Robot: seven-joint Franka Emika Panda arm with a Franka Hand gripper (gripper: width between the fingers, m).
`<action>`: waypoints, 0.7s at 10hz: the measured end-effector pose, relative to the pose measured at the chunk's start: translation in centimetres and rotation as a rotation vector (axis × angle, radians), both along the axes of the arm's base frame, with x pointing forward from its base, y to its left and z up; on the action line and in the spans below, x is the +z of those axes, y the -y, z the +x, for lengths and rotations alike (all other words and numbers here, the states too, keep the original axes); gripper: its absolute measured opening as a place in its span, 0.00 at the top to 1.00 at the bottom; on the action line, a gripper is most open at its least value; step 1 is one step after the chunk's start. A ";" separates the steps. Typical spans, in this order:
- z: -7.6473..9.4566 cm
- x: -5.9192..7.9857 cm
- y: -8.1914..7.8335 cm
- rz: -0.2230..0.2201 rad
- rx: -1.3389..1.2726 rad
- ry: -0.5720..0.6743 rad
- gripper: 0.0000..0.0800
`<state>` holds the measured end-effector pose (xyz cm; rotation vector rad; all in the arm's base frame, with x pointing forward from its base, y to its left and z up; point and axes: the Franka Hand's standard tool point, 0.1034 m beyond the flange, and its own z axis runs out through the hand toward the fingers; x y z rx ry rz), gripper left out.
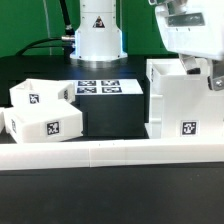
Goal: Assemble drawer
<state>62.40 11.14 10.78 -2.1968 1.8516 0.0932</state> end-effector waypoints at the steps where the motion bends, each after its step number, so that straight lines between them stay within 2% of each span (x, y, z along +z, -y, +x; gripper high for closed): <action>1: -0.8 0.8 0.2 -0.003 0.063 0.019 0.19; 3: -2.6 3.4 1.3 -0.018 0.251 0.075 0.19; 4: -3.1 4.1 1.7 -0.024 0.332 0.091 0.19; 5: -3.2 4.5 1.9 -0.029 0.373 0.104 0.19; 7: -3.3 4.1 1.7 -0.030 0.379 0.101 0.19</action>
Offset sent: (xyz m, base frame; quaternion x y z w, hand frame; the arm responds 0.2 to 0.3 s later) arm -0.0401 -0.0085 0.0360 -0.0201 -0.0774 -0.2092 0.9746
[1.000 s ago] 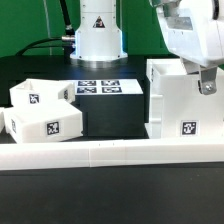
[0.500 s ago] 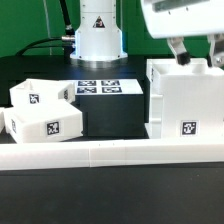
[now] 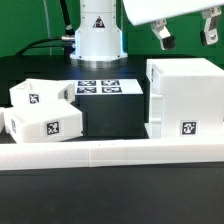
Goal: Assemble drawer
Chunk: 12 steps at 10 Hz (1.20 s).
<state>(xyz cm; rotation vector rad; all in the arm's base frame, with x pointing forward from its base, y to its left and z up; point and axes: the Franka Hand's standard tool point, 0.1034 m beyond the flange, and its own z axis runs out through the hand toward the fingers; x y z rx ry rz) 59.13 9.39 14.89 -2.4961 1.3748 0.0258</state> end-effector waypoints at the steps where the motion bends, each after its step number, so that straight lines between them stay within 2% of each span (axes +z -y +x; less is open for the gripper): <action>1: 0.0 0.0 0.0 -0.006 0.040 0.011 0.19; 2: -0.1 0.0 0.1 -0.018 0.117 0.030 0.19; 3: -0.7 0.0 0.9 -0.070 0.356 0.060 0.19; 4: -1.0 0.5 2.0 -0.103 0.536 0.090 0.19; 6: -1.0 1.2 3.5 -0.160 0.736 0.118 0.19; 10: -1.1 0.8 3.7 -0.195 1.041 0.179 0.19; 12: -1.6 0.3 5.7 -0.248 1.245 0.182 0.19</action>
Offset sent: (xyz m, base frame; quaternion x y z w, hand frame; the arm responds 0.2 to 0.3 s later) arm -0.0285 -0.0400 0.0112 -0.0707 -0.0080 -0.4498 0.8903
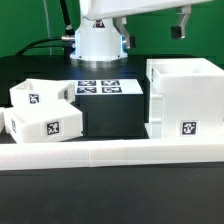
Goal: Assemble drawer
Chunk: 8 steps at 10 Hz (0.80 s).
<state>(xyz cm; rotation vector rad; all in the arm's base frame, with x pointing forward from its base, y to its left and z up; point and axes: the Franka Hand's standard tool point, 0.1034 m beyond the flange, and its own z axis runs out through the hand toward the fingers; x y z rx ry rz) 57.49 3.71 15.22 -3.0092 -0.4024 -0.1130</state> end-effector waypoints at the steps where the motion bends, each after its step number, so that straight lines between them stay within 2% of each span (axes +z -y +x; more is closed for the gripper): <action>1: -0.3 -0.2 1.7 -0.014 0.078 0.006 0.19; 2: -0.8 -0.8 3.8 -0.027 0.133 0.010 0.19; 5: -1.5 -2.8 7.4 -0.041 0.179 0.004 0.19; 8: -1.5 -2.7 7.2 -0.040 0.172 0.003 0.19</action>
Offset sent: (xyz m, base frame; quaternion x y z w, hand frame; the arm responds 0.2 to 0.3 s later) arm -0.0063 -0.0485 -0.0215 -0.0296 0.0108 -0.0884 0.9956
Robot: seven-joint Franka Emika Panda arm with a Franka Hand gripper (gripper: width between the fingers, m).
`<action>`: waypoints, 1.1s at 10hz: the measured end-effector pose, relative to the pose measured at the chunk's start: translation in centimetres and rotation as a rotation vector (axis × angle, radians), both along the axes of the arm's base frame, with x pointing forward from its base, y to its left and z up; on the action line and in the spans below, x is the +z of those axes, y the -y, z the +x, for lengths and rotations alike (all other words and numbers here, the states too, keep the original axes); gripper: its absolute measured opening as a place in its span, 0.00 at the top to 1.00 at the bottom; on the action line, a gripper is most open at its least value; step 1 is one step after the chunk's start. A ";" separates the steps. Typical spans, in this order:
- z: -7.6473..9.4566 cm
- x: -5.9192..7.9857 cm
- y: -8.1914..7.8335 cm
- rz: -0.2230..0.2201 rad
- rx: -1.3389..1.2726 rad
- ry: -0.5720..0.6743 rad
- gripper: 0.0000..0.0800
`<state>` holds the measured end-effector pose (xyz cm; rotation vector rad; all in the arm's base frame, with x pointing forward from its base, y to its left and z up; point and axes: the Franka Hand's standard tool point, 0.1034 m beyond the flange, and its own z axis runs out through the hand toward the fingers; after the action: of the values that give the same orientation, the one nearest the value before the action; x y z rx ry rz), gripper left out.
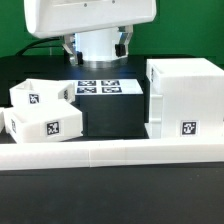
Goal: Assemble drawer
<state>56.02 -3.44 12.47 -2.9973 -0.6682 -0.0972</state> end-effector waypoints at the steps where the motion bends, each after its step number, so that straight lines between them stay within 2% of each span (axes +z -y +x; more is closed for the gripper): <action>1: 0.0 0.0 0.0 0.000 0.000 0.000 0.19; 2: -0.1 -0.2 0.2 -0.001 0.020 0.000 0.19; 3: -0.7 -1.1 1.5 -0.009 0.060 0.001 0.19; 4: -1.5 -2.2 2.5 -0.019 0.061 0.010 0.19; 7: -3.3 -5.4 4.3 -0.041 0.073 0.013 0.19; 9: -3.9 -7.8 5.3 -0.056 0.071 0.017 0.19; 11: -4.2 -9.3 5.6 -0.062 0.067 0.010 0.19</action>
Offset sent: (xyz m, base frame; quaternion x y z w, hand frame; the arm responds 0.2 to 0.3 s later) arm -0.0299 -0.0302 -0.0386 -0.0004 0.0322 -0.0454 0.9984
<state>51.78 -9.05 3.13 -3.0317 -0.7856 -0.0897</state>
